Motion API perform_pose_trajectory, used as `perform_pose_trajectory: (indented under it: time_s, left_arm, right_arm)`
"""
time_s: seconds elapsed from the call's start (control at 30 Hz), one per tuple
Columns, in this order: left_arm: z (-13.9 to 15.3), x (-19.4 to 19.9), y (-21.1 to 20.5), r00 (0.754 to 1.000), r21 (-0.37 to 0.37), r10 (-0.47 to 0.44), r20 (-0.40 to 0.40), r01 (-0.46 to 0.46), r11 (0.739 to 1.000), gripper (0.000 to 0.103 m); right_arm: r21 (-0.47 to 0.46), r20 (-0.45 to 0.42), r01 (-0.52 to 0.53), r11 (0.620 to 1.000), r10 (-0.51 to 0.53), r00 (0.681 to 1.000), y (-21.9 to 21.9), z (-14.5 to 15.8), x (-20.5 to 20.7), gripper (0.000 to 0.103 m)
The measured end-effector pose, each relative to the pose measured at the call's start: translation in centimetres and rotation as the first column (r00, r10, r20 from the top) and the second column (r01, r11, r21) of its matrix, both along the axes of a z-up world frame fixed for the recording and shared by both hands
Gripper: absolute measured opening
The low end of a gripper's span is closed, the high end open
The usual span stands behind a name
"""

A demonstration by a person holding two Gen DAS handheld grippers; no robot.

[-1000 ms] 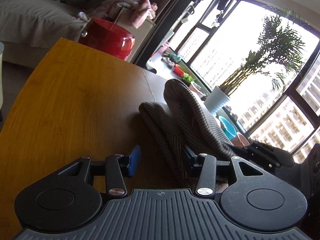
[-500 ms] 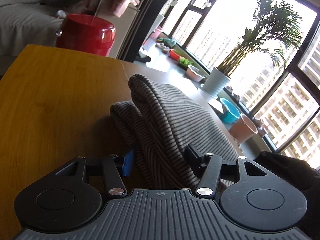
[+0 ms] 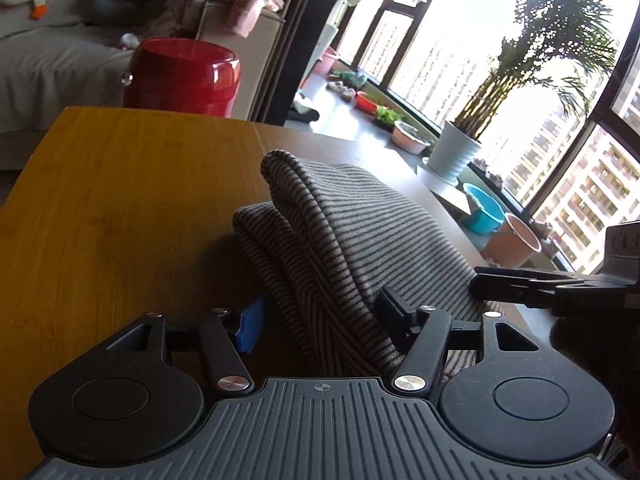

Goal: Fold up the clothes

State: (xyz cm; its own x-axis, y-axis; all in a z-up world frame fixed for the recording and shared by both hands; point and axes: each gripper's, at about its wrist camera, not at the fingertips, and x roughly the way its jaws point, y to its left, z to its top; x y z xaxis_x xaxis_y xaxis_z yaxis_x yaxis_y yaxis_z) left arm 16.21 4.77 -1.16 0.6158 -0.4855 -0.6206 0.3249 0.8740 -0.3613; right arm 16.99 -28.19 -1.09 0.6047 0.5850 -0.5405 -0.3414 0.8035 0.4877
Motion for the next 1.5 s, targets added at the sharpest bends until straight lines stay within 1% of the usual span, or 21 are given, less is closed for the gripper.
perform_pose_trajectory:
  time_s: [0.07, 0.13, 0.27, 0.33, 0.4, 0.47, 0.53, 0.6, 0.67, 0.73, 0.77, 0.8, 0.83, 0.97, 1.07, 1.2, 1.33, 1.43, 1.5]
  left_arm:
    - [-0.1, -0.1, 0.1, 1.000, 0.002, 0.010, -0.007, -0.010, 1.000, 0.073]
    - [-0.1, 0.0, 0.0, 1.000, 0.003, 0.020, -0.013, -0.020, 1.000, 0.074]
    - [0.2, -0.3, -0.2, 1.000, 0.021, 0.028, -0.003, -0.028, 0.999, 0.074]
    - [0.4, -0.4, 0.2, 0.999, 0.005, 0.037, -0.012, -0.037, 0.999, 0.072]
    - [0.7, -0.6, 0.7, 0.999, -0.037, 0.037, -0.029, -0.038, 0.999, 0.068]
    - [1.1, -0.8, 1.0, 0.998, -0.078, 0.033, -0.045, -0.037, 0.996, 0.067]
    - [1.2, -0.7, 0.5, 0.999, -0.079, 0.021, -0.050, -0.025, 0.997, 0.068]
    - [0.8, -0.4, -0.3, 0.998, -0.072, 0.008, -0.067, -0.012, 0.997, 0.072]
    - [0.2, 0.1, -1.0, 0.996, -0.066, -0.004, -0.085, -0.002, 0.998, 0.073]
    - [-0.6, 0.5, -1.2, 0.994, -0.083, -0.011, -0.104, 0.002, 0.997, 0.073]
    - [-0.9, 0.6, -1.1, 0.994, -0.100, -0.014, -0.109, 0.003, 0.995, 0.070]
    - [-1.1, 0.7, -0.8, 0.994, -0.119, -0.019, -0.111, 0.006, 0.993, 0.066]
    - [-1.3, 0.7, -0.5, 0.994, -0.132, -0.022, -0.106, 0.008, 0.991, 0.066]
    - [-1.8, 0.9, 1.3, 0.997, -0.143, -0.001, -0.075, -0.010, 0.990, 0.065]
    - [-2.1, 1.7, 3.9, 0.996, -0.169, 0.050, -0.068, -0.061, 0.984, 0.065]
    - [-2.6, 3.5, 8.1, 0.988, -0.203, 0.139, -0.062, -0.149, 0.968, 0.066]
    - [-2.7, 5.4, 11.3, 0.976, -0.197, 0.214, -0.042, -0.218, 0.956, 0.067]
    - [-2.7, 6.6, 13.0, 0.968, -0.189, 0.250, -0.036, -0.252, 0.949, 0.068]
    - [-2.5, 7.1, 13.6, 0.966, -0.178, 0.259, -0.028, -0.260, 0.949, 0.069]
  right_arm:
    - [0.017, 0.010, -0.018, 1.000, 0.018, 1.000, 0.3, -0.6, -0.2, 0.081]
    - [0.035, 0.023, -0.049, 0.998, 0.049, 0.999, 0.9, -0.9, -0.5, 0.079]
    - [0.024, 0.062, -0.052, 0.998, 0.051, 0.997, 1.8, -0.4, -0.4, 0.079]
    - [0.013, 0.069, -0.064, 0.998, 0.063, 0.996, 1.7, -0.2, -0.5, 0.079]
    - [-0.013, 0.076, -0.067, 0.998, 0.068, 0.995, 1.4, 0.0, -0.4, 0.079]
    - [-0.011, 0.067, -0.068, 0.998, 0.069, 0.995, 1.0, 0.0, 0.1, 0.080]
    - [-0.005, 0.047, -0.072, 0.997, 0.072, 0.996, 0.8, 0.0, 0.8, 0.082]
    - [0.005, 0.015, -0.094, 0.996, 0.093, 0.996, 0.8, -0.4, 1.5, 0.086]
    - [0.019, -0.016, -0.114, 0.993, 0.114, 0.993, 0.7, -0.8, 2.3, 0.086]
    - [0.032, -0.026, -0.135, 0.990, 0.136, 0.990, 0.8, -1.0, 2.7, 0.083]
    - [0.036, -0.020, -0.149, 0.988, 0.149, 0.989, 1.1, -1.0, 2.8, 0.075]
    - [0.030, -0.016, -0.153, 0.988, 0.154, 0.988, 1.4, -0.9, 3.0, 0.074]
    - [0.020, -0.012, -0.154, 0.988, 0.154, 0.988, 1.9, -0.8, 3.2, 0.074]
    - [0.010, -0.005, -0.174, 0.985, 0.174, 0.985, 4.3, -0.7, 5.0, 0.073]
    - [0.007, 0.005, -0.192, 0.981, 0.192, 0.981, 7.2, -0.7, 6.8, 0.073]
    - [-0.004, 0.028, -0.211, 0.977, 0.211, 0.977, 11.7, -0.7, 10.1, 0.073]
    - [-0.002, 0.059, -0.221, 0.975, 0.221, 0.973, 15.3, -1.1, 12.9, 0.074]
    - [0.002, 0.075, -0.234, 0.972, 0.234, 0.969, 16.5, -1.4, 14.1, 0.075]
    - [0.004, 0.084, -0.243, 0.970, 0.242, 0.967, 17.2, -1.6, 14.8, 0.075]
